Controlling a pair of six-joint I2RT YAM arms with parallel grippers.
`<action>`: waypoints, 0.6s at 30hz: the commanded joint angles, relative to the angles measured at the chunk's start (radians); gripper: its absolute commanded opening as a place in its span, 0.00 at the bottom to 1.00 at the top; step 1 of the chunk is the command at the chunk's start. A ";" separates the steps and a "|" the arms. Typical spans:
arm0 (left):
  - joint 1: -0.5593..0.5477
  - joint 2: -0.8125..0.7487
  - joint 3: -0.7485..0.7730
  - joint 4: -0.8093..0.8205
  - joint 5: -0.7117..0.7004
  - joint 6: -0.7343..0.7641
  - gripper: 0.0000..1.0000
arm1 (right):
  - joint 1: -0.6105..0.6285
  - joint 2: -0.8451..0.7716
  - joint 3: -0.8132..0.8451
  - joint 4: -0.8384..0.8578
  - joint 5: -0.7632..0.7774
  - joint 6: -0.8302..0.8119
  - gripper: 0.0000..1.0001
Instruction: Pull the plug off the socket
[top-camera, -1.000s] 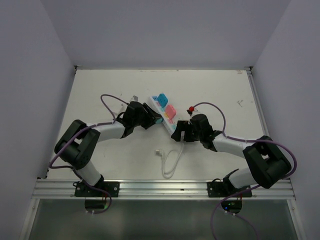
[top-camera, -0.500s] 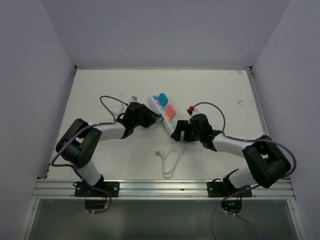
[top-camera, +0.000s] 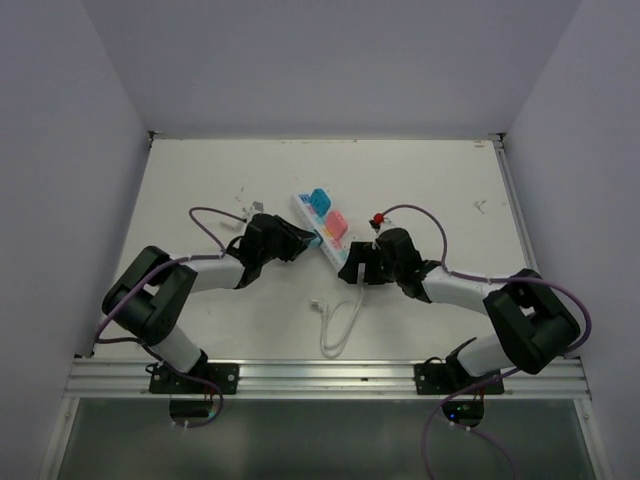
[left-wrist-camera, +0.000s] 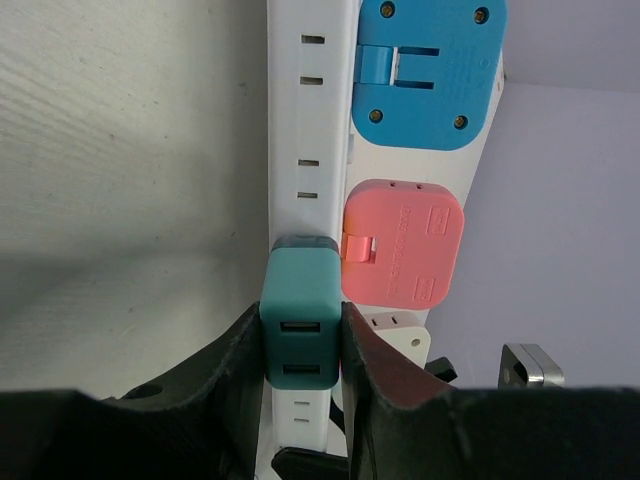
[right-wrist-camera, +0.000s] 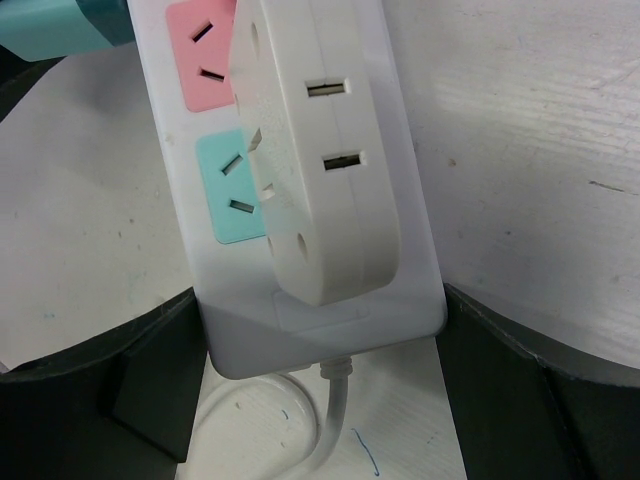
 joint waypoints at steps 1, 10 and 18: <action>-0.003 -0.092 -0.001 0.024 -0.060 -0.021 0.00 | -0.005 0.059 -0.016 -0.173 0.113 0.060 0.00; 0.003 -0.177 -0.024 -0.032 -0.106 0.010 0.00 | -0.011 0.064 -0.012 -0.232 0.171 0.092 0.00; 0.067 -0.287 -0.112 -0.077 -0.107 0.067 0.00 | -0.020 0.050 -0.026 -0.220 0.157 0.092 0.00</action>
